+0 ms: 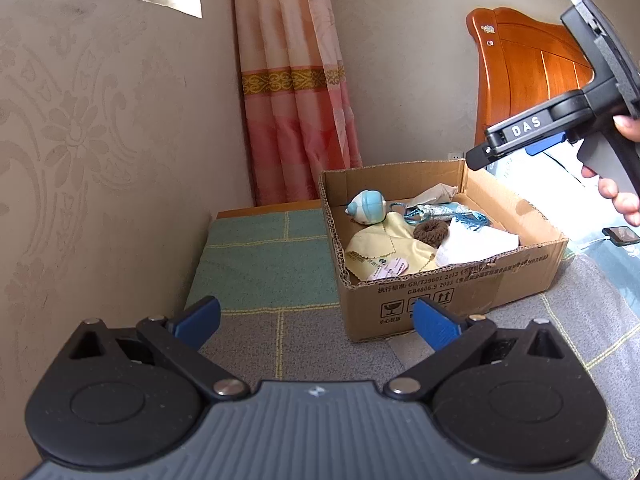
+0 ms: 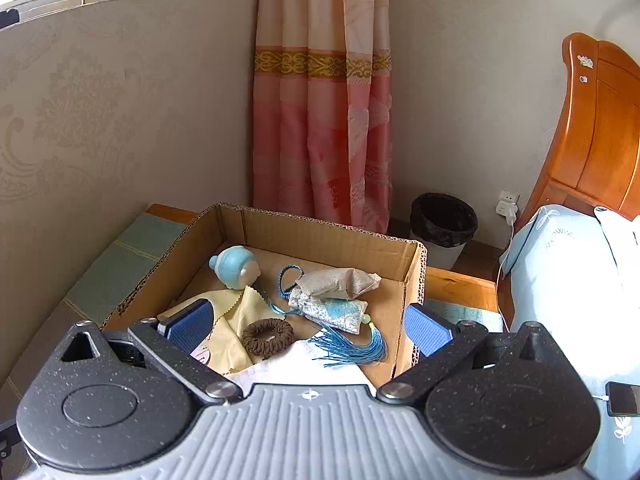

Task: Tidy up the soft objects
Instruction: 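Grasp the second grey sachet with the left gripper while the right approaches the cream hair tie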

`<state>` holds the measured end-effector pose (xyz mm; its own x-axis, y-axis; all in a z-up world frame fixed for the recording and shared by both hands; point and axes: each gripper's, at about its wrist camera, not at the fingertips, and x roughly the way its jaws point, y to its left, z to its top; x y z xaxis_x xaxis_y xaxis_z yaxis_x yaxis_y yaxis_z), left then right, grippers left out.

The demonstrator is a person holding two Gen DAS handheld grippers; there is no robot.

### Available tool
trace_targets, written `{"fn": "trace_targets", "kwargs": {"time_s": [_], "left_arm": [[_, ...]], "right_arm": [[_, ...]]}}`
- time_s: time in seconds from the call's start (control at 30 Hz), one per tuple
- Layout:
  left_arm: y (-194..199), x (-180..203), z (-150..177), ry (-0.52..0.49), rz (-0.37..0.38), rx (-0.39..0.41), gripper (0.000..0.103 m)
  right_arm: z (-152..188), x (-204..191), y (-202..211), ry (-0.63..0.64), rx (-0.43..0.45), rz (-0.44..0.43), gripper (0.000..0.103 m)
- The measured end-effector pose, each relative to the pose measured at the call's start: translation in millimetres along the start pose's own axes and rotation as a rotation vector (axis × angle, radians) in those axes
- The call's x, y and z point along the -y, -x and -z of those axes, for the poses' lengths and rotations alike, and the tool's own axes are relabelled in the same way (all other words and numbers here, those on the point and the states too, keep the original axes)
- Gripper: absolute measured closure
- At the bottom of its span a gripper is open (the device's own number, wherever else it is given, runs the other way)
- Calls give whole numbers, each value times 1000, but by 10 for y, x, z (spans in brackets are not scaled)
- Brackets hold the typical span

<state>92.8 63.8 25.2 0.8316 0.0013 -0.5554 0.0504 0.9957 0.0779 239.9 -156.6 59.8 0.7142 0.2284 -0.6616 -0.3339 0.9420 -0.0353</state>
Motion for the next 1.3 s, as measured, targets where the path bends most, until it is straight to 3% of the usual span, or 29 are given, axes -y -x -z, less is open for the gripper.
{"fn": "trace_targets", "kwargs": {"time_s": [0.4,0.7,0.77,0.97,1.3], "left_arm": [[20,35,82,-3,13,-17,1],[-51,69,139,2,30,-52,1],[-74,74,150,8,42,-61,1],[-128,96,178,14,43,-88,1],[-340,223,188,9,70,-131,1]], "right_arm": [[740,-54,335,-46,-10,72,0],[1455,-183,187,-145,-117,74,0],[1568,-255,117,-167,-122,110,0],[1704,-346,-97,-185,-161,177,0],[1873,-175,54,-168,-153,151,0]]}}
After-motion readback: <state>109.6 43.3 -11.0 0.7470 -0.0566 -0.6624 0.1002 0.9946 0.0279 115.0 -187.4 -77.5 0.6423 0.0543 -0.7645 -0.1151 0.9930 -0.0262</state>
